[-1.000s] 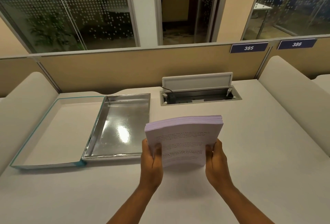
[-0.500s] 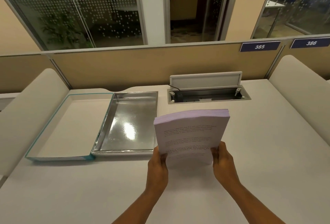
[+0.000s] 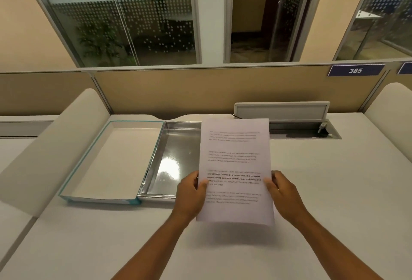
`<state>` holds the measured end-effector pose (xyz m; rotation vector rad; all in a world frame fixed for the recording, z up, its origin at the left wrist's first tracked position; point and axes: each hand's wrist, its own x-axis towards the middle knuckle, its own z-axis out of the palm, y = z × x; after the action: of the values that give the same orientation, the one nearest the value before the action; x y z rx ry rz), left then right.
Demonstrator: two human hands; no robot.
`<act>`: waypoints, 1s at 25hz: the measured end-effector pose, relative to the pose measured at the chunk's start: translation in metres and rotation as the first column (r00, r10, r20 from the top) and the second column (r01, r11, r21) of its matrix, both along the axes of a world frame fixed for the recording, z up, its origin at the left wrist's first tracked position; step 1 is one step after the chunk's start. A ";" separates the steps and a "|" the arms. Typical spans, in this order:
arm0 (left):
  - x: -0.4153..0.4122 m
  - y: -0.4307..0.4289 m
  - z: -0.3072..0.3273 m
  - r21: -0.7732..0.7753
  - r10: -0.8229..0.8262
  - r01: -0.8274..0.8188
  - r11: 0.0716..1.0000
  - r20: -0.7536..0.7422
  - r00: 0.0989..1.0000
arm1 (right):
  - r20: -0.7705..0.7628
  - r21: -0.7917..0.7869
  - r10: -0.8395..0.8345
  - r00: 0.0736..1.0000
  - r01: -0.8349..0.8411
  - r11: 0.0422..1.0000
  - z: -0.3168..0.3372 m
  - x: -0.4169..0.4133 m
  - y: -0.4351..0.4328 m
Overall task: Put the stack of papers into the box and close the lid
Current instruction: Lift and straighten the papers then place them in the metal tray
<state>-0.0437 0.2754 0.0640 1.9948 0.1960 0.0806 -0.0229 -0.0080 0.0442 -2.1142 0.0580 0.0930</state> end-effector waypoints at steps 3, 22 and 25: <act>0.016 0.041 0.001 -0.026 0.033 -0.037 0.999 -0.141 0.989 | -0.051 0.001 0.047 0.998 -0.047 0.999 0.006 0.023 0.041; 0.143 0.171 -0.042 0.177 0.100 -0.015 0.984 -0.483 0.870 | -0.438 -0.023 -0.037 0.898 0.030 0.999 -0.041 0.137 0.212; 0.140 0.167 -0.046 0.195 0.052 0.049 0.980 -0.484 0.874 | -0.449 -0.042 -0.063 0.891 0.049 0.998 -0.044 0.136 0.208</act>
<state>0.0963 0.4426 0.0177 2.1877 0.5326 -0.4258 0.1129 0.2000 0.0000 -2.0780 0.3993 0.5520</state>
